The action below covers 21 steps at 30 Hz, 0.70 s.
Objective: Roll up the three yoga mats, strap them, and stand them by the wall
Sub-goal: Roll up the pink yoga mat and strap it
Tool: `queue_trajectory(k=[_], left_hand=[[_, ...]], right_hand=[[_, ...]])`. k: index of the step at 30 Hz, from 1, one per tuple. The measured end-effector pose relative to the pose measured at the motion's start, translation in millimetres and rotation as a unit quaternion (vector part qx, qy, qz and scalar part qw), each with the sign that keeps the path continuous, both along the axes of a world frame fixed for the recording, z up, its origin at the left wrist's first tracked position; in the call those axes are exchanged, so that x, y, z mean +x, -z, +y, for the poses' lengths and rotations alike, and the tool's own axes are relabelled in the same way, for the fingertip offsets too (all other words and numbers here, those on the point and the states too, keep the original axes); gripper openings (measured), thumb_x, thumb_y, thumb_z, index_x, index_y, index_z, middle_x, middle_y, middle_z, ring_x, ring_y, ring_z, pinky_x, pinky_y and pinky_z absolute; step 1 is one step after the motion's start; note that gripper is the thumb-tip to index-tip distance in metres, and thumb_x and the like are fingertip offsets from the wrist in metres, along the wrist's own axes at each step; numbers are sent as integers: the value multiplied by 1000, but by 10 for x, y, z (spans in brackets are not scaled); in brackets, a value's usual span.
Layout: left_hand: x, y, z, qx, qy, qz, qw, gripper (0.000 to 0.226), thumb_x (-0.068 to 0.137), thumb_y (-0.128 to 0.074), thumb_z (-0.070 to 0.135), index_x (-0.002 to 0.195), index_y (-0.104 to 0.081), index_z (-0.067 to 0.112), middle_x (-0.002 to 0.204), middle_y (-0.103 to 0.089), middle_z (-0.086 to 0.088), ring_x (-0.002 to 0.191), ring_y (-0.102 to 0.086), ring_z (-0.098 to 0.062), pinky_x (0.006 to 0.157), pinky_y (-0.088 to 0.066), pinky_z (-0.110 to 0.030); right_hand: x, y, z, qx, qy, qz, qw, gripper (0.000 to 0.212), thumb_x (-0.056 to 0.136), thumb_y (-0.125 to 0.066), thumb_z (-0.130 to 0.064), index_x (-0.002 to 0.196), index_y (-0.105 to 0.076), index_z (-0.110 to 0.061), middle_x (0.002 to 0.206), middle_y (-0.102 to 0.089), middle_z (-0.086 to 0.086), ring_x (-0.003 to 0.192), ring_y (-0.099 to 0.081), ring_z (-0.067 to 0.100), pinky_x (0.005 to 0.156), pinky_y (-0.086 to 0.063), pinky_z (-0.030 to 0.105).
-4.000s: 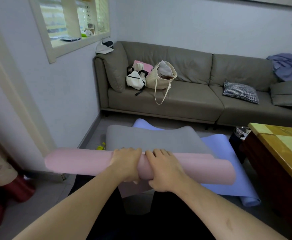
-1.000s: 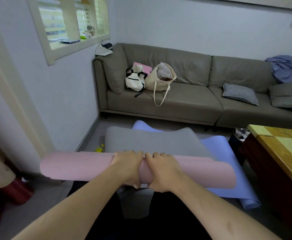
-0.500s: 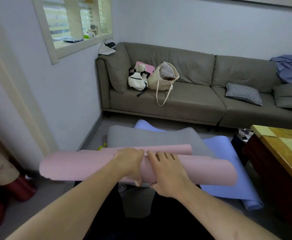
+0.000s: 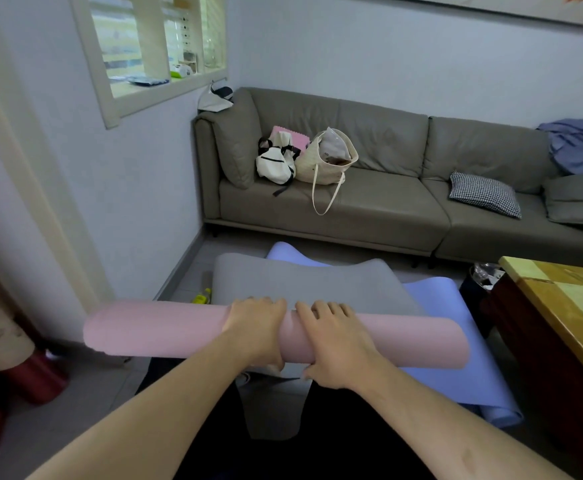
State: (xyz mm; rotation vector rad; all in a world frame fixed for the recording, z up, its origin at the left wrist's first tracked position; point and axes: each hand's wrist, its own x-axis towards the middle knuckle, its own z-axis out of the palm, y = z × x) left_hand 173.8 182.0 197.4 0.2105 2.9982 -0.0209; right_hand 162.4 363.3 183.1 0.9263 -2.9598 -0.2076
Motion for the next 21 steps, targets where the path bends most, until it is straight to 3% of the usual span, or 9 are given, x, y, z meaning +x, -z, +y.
queue_trajectory(k=[2,5,9,12,15,18,21], left_hand=[[-27,-33,5,2,1,-12,1000,72,59,-86,53,111,-42,27,111,-61,3,100,-63,-23,80,-47,-37],[75,71,70,-28,-15,27,999,81,65,-84,48,128,-39,22,122,-57,-4,112,-59,-27,93,-45,-42],[199,223,49,-87,-28,82,992,79,74,-78,31,137,-32,17,132,-50,-10,120,-52,-34,106,-38,-48],[155,84,6,-88,-8,44,995,78,72,-83,37,131,-36,19,128,-54,-6,116,-56,-31,94,-41,-45],[72,-99,-16,-92,4,-3,996,84,65,-90,46,128,-41,20,120,-59,0,108,-63,-26,77,-35,-39],[24,-183,-40,-66,2,-50,997,81,62,-90,49,124,-44,22,117,-61,2,103,-64,-24,71,-34,-37],[49,-199,-37,-48,-6,-54,997,79,63,-88,51,122,-44,25,117,-60,2,103,-62,-25,73,-35,-39]], right_hand=[[18,30,2,8,4,20,1000,94,67,-87,-54,141,-38,-21,127,-56,6,112,-56,31,100,-44,45],[-6,19,-20,3,8,23,1000,68,72,-79,-37,128,-45,-20,123,-59,6,108,-56,31,91,-43,43],[-40,-43,4,-27,4,-2,1000,60,70,-76,-38,121,-49,-23,118,-62,1,105,-59,28,83,-42,41],[-37,-72,9,-43,-2,-11,999,60,67,-77,-39,118,-49,-23,115,-61,0,102,-60,28,80,-41,39],[30,-38,19,-40,-19,0,999,70,68,-76,-44,126,-44,-22,115,-57,2,102,-57,28,86,-43,38],[91,-6,14,-10,-26,22,999,90,68,-84,-51,137,-37,-19,121,-52,5,105,-54,30,95,-45,44],[81,5,-11,-3,-12,25,1000,88,69,-86,-50,134,-37,-18,122,-55,7,106,-55,32,93,-45,45]])
